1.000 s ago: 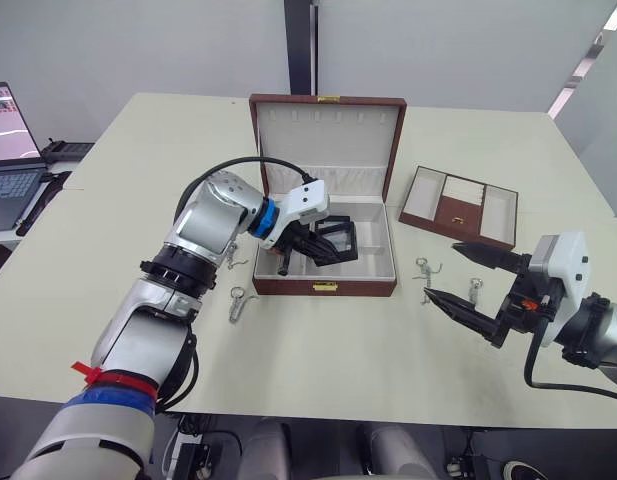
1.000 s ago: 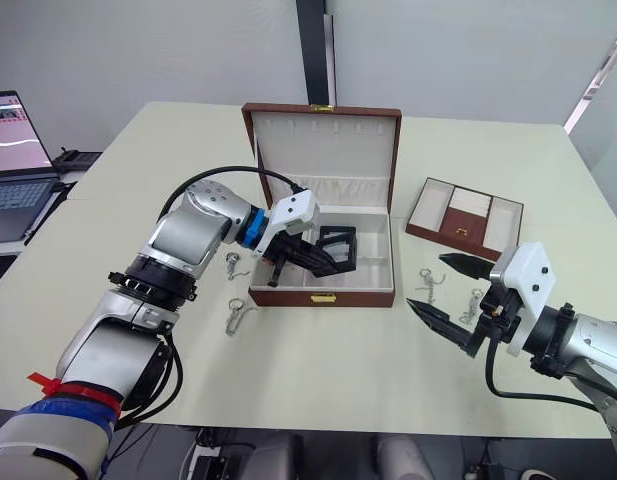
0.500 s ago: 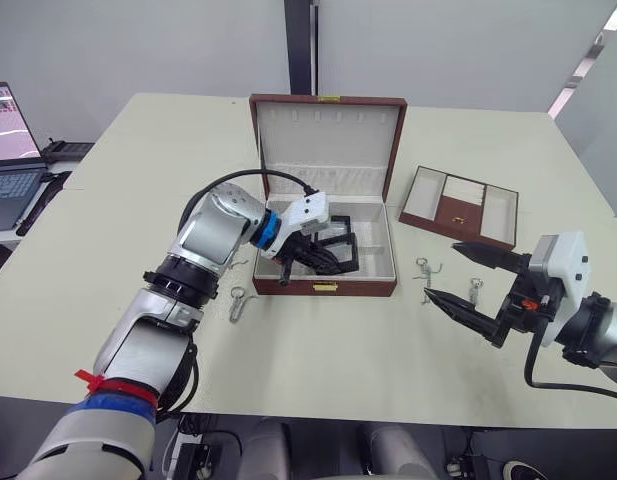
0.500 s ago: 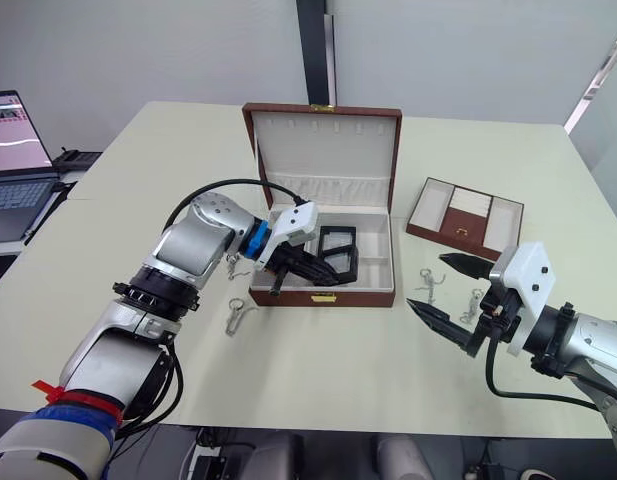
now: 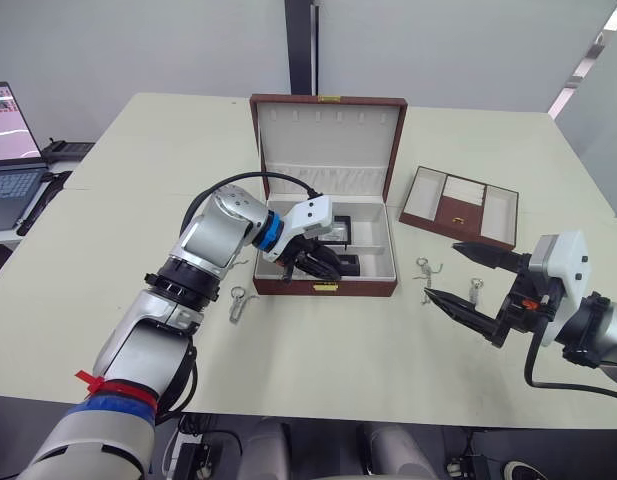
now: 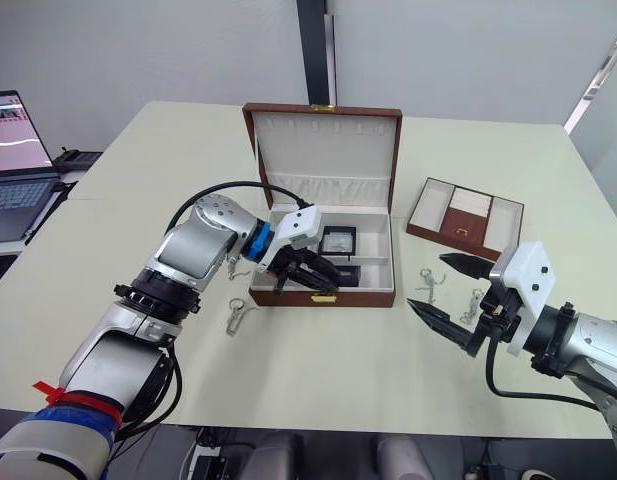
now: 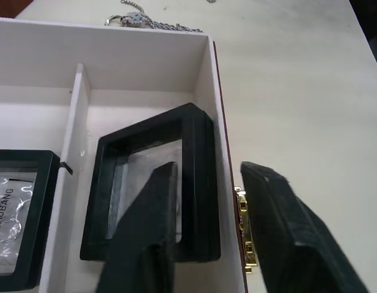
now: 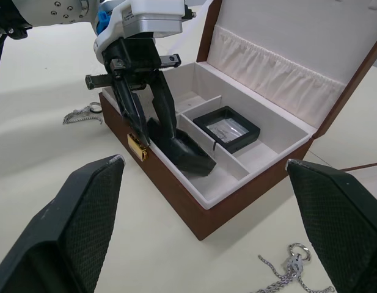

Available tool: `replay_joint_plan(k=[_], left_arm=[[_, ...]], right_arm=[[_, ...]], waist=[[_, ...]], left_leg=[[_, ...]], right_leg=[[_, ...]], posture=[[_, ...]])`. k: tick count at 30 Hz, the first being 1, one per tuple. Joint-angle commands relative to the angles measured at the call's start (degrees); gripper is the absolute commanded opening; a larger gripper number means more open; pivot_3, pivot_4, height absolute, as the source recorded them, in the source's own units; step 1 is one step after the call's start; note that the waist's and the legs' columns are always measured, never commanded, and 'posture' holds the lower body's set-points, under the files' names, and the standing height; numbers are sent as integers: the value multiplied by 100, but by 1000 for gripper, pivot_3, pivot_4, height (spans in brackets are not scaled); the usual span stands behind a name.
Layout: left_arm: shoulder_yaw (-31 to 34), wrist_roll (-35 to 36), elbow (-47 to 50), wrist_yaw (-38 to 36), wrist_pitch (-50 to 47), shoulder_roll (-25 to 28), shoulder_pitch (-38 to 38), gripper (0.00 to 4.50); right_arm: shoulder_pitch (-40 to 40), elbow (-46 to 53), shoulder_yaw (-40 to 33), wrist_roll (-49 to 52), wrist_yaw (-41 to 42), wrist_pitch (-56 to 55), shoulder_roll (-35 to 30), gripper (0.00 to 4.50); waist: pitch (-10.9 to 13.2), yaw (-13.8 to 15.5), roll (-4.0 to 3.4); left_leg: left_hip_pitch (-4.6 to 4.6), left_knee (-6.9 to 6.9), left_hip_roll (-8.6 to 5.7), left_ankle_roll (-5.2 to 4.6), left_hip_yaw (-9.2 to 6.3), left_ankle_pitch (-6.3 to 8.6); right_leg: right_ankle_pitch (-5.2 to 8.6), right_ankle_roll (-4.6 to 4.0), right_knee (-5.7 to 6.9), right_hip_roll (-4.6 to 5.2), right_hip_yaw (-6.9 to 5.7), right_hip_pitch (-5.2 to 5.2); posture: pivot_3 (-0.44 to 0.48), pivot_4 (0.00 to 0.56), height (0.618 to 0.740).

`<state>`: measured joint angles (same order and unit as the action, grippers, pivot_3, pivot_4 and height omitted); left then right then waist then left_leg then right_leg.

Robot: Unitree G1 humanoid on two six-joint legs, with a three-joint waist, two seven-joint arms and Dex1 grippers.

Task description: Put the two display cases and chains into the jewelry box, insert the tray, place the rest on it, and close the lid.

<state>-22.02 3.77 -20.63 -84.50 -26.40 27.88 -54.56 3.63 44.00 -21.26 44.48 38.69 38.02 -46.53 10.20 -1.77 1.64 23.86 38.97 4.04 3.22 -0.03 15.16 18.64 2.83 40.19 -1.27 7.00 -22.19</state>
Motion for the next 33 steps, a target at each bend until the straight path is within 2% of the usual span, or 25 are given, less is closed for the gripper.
replay_joint_plan(k=[1, 6, 13, 18, 24, 33], left_arm=[[29, 3, 51, 42, 115, 7, -78, 3003], [56, 10, -19, 97, 177, -23, -118, 4466], [273, 239, 6, 145, 216, -32, -158, 4466], [840, 759, 341, 111, -78, 238, 18, 4466], [1824, 1535, 1196, 336, -893, 998, 734, 4466], [3569, 2070, 2120, 1291, -1563, 2242, 2612, 4466]], right_arm=[[-69, 47, -82, 36, -5, -58, -68, 4500], [-104, 3, -106, 44, 28, -62, -96, 4500], [-110, -83, -137, 65, 90, -70, -139, 4500], [-49, -462, -302, 93, 349, -127, -151, 4500], [28, -1370, -490, -105, 800, -317, -189, 4500], [-193, -3461, -434, -973, 1480, -1130, -430, 4500]], waist=[[0, 0, 0], [0, 0, 0], [0, 0, 0], [0, -5, 0], [-1, -20, -3], [0, -9, -4]], left_leg=[[0, 0, 0, 0, 0, 0], [0, 0, 0, 0, 0, 0], [0, 0, -1, 0, 0, 0], [0, 0, -1, 0, -1, 0], [-5, -1, 1, 0, 0, 0], [-5, -1, 1, 0, 4, 0]], right_leg=[[0, 0, 0, 0, 0, 0], [0, 0, 0, 0, 0, 0], [0, 0, 0, 0, 0, 0], [0, 0, 0, 0, 0, 0], [0, 0, 1, 0, 3, 0], [0, 0, 0, 10, -4, 0]], posture=[[0, 150, 740], [0, 150, 740], [0, 150, 740], [0, 150, 740], [0, 150, 740], [0, 150, 740]])
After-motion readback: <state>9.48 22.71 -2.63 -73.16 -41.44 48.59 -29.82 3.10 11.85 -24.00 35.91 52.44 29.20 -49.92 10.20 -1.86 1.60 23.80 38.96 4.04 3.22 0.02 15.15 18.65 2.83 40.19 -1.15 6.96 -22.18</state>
